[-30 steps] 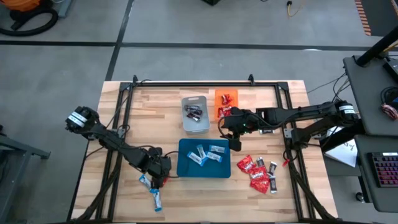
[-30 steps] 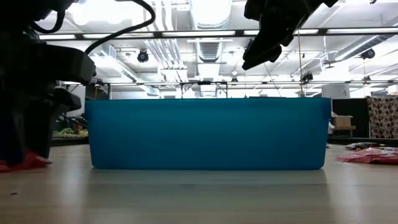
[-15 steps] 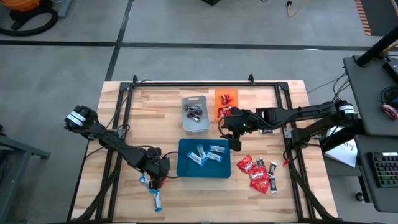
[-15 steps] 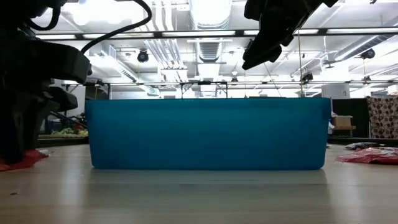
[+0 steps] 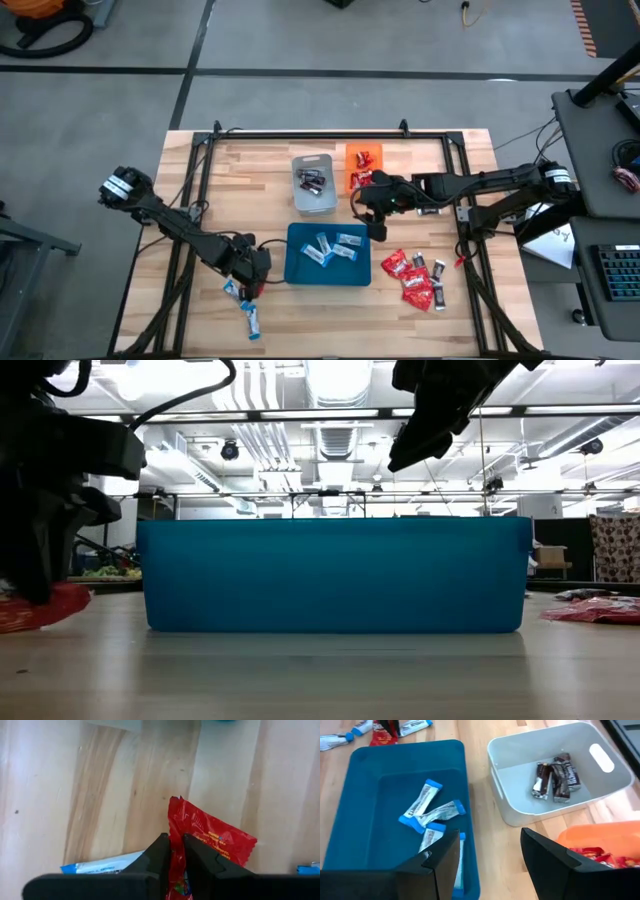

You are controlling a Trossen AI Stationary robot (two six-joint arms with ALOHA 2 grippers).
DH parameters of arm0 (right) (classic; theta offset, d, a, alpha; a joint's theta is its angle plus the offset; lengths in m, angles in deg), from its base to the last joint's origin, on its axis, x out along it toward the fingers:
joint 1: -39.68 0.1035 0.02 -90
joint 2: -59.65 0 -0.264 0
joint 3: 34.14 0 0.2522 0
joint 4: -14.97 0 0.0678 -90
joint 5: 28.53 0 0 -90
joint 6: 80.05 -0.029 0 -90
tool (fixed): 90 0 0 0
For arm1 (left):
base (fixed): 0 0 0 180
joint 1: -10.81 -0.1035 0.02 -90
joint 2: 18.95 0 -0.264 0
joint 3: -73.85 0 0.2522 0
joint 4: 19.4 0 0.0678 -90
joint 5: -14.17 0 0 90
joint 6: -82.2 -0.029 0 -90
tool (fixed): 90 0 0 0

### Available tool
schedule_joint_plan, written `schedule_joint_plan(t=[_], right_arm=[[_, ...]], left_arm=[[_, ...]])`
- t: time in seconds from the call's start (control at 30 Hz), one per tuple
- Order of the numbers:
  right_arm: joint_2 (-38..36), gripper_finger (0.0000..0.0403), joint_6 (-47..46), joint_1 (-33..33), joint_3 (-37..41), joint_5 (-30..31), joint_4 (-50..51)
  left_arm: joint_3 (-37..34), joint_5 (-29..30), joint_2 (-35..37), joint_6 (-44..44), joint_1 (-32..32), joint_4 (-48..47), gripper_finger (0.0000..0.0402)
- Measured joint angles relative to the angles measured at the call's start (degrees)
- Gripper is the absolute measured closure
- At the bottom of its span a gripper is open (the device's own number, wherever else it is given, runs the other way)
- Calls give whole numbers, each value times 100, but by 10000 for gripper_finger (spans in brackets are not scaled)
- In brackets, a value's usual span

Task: Sort candy
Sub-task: Put the red chocolate into the orange bin

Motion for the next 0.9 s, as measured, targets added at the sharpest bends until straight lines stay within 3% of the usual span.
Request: schedule_joint_plan(t=[0.3,0.57,0.77,0.9], right_arm=[[0,204,10,0,0,33,-6],[0,204,18,-2,0,36,-24],[0,204,88,-2,8,38,-104],[0,204,356,-2,169,30,-700]], left_arm=[[153,-2,176,-238,13,-14,366],[321,204,986,-541,13,-23,366],[264,1182,1828,-624,15,-51,366],[264,2523,2299,-811,8,-57,366]])
